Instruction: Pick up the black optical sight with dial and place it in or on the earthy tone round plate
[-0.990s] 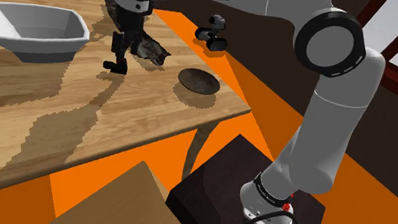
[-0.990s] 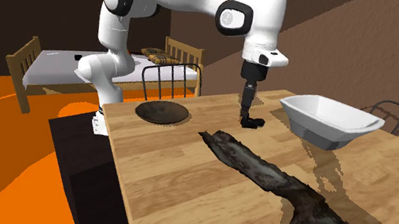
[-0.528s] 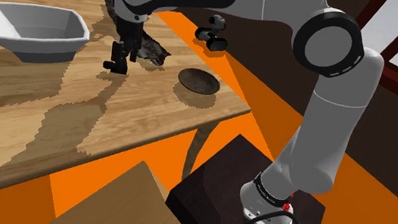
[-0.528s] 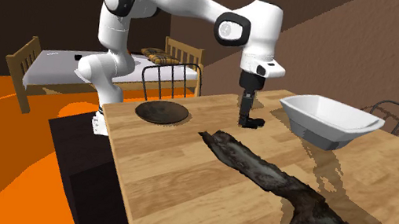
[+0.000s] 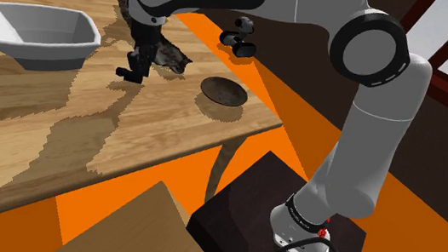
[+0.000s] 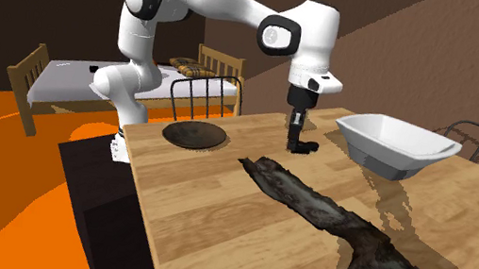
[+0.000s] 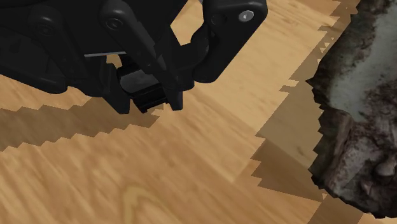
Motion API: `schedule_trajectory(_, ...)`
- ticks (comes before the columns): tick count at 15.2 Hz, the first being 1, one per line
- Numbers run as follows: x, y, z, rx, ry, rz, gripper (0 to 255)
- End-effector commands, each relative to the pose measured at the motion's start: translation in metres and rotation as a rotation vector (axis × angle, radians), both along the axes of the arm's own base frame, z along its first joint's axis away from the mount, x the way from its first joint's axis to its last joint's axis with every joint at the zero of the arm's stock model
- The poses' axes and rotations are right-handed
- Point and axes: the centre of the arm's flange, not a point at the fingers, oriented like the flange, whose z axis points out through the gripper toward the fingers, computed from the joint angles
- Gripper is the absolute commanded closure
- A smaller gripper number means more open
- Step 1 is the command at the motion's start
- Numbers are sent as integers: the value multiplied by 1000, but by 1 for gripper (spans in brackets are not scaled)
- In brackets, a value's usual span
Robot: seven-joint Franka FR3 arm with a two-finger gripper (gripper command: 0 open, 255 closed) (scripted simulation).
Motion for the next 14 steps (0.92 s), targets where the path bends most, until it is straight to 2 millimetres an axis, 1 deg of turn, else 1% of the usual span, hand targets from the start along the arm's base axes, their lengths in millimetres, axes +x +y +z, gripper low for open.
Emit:
schedule_trajectory(1,0,0,-1,0,1,0,255)
schedule_trajectory(7,0,0,0,0,1,0,255)
schedule_trajectory(14,0,0,36,0,1,0,255)
